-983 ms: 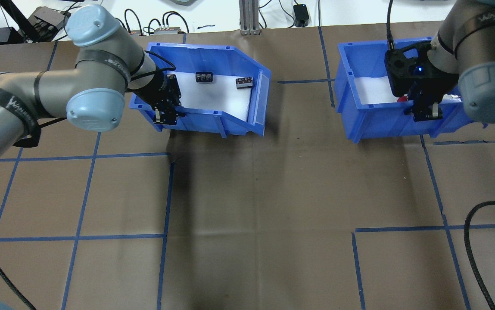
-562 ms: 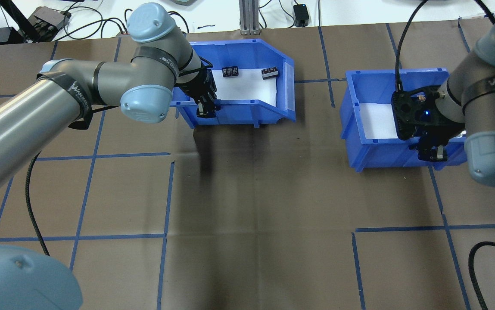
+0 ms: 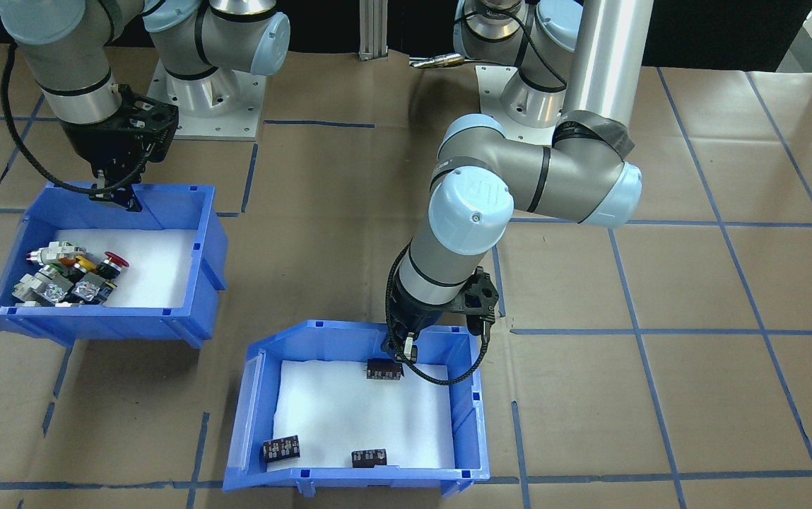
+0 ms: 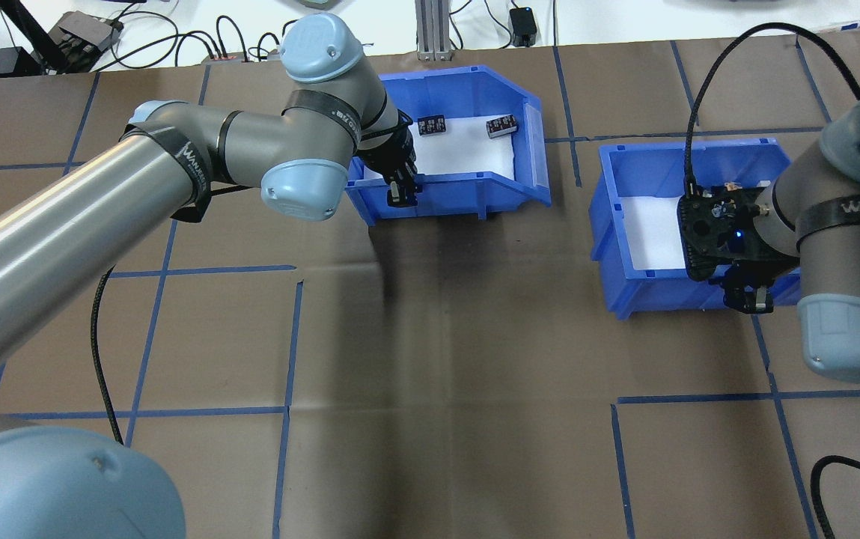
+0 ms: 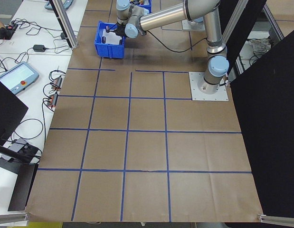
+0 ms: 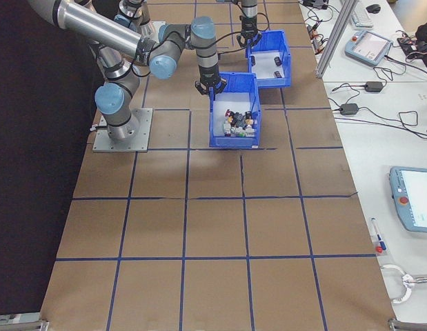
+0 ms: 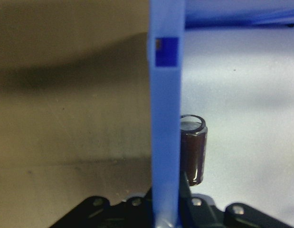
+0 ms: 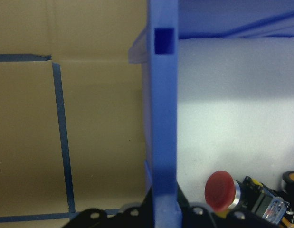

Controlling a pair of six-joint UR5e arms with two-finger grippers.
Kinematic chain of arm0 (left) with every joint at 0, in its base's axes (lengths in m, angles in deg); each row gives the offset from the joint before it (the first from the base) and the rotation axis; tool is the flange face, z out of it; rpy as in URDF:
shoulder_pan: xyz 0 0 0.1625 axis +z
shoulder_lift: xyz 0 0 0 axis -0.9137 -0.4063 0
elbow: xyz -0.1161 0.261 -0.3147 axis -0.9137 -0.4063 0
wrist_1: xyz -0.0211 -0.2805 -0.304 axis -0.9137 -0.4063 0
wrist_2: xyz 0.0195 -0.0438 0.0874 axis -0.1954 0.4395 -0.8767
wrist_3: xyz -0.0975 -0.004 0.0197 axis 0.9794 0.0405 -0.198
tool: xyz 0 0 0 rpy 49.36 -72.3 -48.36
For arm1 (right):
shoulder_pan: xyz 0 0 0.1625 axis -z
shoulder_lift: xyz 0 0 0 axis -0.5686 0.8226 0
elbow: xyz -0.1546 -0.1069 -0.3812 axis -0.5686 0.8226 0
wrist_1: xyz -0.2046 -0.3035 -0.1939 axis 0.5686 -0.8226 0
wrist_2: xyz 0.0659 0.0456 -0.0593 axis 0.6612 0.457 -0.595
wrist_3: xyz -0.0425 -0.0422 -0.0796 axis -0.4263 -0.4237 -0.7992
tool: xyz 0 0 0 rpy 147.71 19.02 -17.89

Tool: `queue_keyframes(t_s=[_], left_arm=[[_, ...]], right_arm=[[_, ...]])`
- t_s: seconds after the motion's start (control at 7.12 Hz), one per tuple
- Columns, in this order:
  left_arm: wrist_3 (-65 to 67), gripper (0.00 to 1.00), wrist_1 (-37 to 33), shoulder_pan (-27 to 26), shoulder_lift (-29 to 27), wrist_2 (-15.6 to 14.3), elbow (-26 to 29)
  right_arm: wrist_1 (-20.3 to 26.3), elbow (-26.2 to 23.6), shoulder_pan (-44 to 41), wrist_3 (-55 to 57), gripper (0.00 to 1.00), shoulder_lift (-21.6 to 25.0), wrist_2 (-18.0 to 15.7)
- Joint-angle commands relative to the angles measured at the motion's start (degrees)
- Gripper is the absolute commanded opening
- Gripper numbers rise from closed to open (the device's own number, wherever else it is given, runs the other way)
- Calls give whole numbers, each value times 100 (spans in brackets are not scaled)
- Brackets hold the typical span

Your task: Place battery box in front

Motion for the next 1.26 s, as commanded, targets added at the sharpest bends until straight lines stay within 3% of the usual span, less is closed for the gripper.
queue_keyframes(t_s=[0.0, 0.14, 0.42, 0.7, 1.12], left_arm=[[121, 24, -36, -153, -100, -63, 99], [-10, 99, -107, -171, -127, -194, 73], [59, 100, -386, -180, 48, -143, 72], [-308, 100, -1088, 4, 599, -152, 55], [-3373, 100, -2835, 864, 1417, -196, 265]], right_arm=[[24, -15, -6, -2, 0, 78, -18], [41, -23, -6, -2, 0, 87, -19], [94, -23, -6, -2, 0, 87, -27], [348, -137, -59, -2, 0, 148, -1], [725, -550, -138, 76, 0, 850, 43]])
